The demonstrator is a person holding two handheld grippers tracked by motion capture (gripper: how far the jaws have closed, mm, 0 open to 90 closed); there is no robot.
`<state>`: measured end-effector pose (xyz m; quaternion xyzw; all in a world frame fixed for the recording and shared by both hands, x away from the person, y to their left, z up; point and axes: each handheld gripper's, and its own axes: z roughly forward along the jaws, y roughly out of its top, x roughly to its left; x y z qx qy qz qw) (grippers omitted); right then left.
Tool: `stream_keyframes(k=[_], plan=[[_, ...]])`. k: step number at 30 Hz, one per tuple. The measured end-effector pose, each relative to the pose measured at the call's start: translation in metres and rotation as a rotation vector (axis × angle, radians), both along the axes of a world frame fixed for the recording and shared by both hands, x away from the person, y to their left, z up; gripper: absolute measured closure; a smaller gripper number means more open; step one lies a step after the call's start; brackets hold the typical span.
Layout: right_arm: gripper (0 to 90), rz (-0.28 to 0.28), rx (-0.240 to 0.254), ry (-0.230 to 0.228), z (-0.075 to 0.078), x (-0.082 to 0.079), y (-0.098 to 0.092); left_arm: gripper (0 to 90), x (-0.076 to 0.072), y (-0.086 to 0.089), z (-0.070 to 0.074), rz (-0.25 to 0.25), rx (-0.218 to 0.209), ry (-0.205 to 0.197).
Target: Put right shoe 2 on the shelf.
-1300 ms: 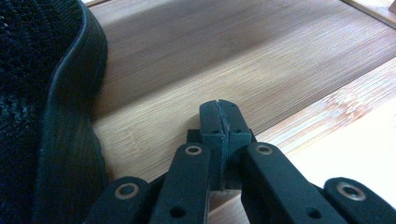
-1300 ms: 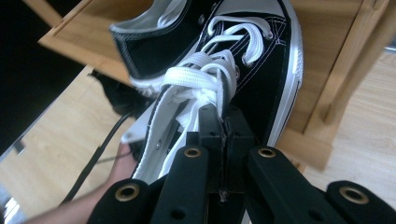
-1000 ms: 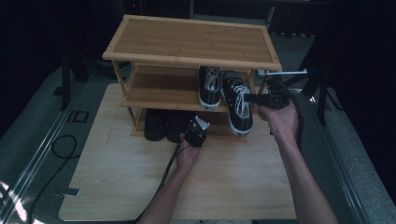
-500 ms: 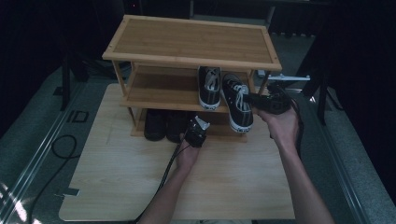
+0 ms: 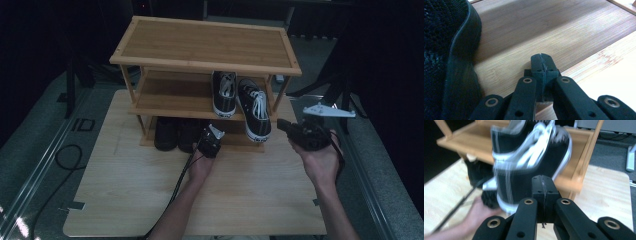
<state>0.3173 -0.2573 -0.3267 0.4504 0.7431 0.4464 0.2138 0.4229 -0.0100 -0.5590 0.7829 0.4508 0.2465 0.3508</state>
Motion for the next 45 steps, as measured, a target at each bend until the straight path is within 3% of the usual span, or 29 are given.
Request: stream_keyframes(k=[7, 11, 19, 21, 24, 45], plan=[[90.0, 0.042, -0.004, -0.024, -0.029, -0.038, 0.003, 90.0, 0.0, 0.0, 0.0, 0.001, 0.001, -0.001], [90.0, 0.077, -0.009, -0.022, -0.043, -0.044, 0.013, 90.0, 0.0, 0.0, 0.0, 0.002, 0.001, -0.001], [90.0, 0.079, 0.024, -0.006, -0.051, -0.02, 0.026, 90.0, 0.0, 0.0, 0.0, 0.007, 0.0, 0.0], [90.0, 0.061, -0.004, -0.027, -0.051, -0.017, 0.032, 90.0, 0.0, 0.0, 0.0, 0.005, 0.0, 0.002], [90.0, 0.063, 0.017, -0.012, -0.052, -0.006, 0.036, 90.0, 0.0, -0.001, 0.0, 0.01, -0.005, 0.0], [90.0, 0.05, -0.043, -0.015, -0.055, 0.048, 0.063, 90.0, 0.0, 0.0, 0.0, 0.012, -0.007, 0.002]])
